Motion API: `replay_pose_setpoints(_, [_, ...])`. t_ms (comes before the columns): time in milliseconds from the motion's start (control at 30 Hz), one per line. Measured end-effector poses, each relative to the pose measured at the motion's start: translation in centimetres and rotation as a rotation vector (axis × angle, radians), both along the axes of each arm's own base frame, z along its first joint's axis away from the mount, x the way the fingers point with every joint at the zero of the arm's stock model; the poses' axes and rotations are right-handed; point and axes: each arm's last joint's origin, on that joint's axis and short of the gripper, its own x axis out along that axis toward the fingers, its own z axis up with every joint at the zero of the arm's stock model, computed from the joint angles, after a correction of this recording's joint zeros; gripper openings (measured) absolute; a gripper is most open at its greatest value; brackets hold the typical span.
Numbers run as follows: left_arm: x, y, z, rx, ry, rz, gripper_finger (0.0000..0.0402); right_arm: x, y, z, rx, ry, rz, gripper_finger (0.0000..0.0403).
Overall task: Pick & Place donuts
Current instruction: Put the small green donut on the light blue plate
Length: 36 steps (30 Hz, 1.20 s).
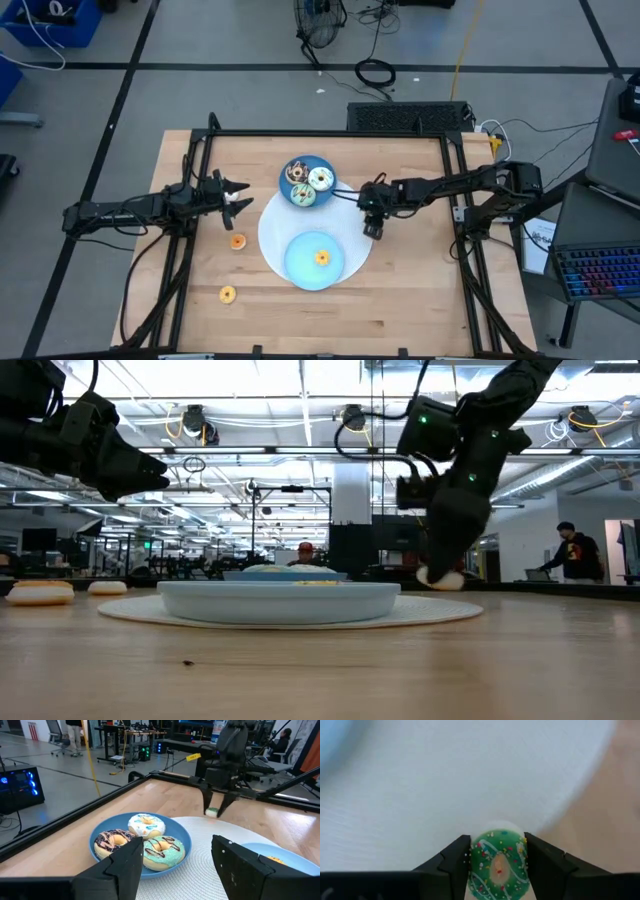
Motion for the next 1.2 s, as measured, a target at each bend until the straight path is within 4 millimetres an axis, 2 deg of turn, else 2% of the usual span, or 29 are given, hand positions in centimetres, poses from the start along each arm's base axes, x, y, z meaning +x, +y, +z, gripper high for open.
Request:
replay_pose_setpoints(267, [0.0, 0.0, 0.0, 0.0, 0.0, 0.0, 0.0234, 2.4, 1.7, 1.6, 0.132, -0.302, 0.161, 0.016])
replay_pose_setpoints(633, [0.0, 0.0, 0.0, 0.0, 0.0, 0.0, 0.0234, 5.1, 4.7, 5.4, 0.046, -0.767, 0.33, 0.016])
replay_pose_setpoints(833, [0.0, 0.0, 0.0, 0.0, 0.0, 0.0, 0.0235, 6.5, 5.4, 7.9, 0.021, -0.724, 0.382, 0.016])
replay_pose_setpoints(967, [0.0, 0.0, 0.0, 0.0, 0.0, 0.0, 0.0235, 7.8, 6.3, 8.5, 0.013, -0.635, 0.43, 0.016])
replay_pose_setpoints(1067, [0.0, 0.0, 0.0, 0.0, 0.0, 0.0, 0.0235, 8.8, 7.0, 7.7, 0.008, -0.574, 0.471, 0.016])
replay_pose_setpoints(1200, [0.0, 0.0, 0.0, 0.0, 0.0, 0.0, 0.0235, 10.0, 7.3, 4.7, 0.001, -0.473, 0.507, 0.016])
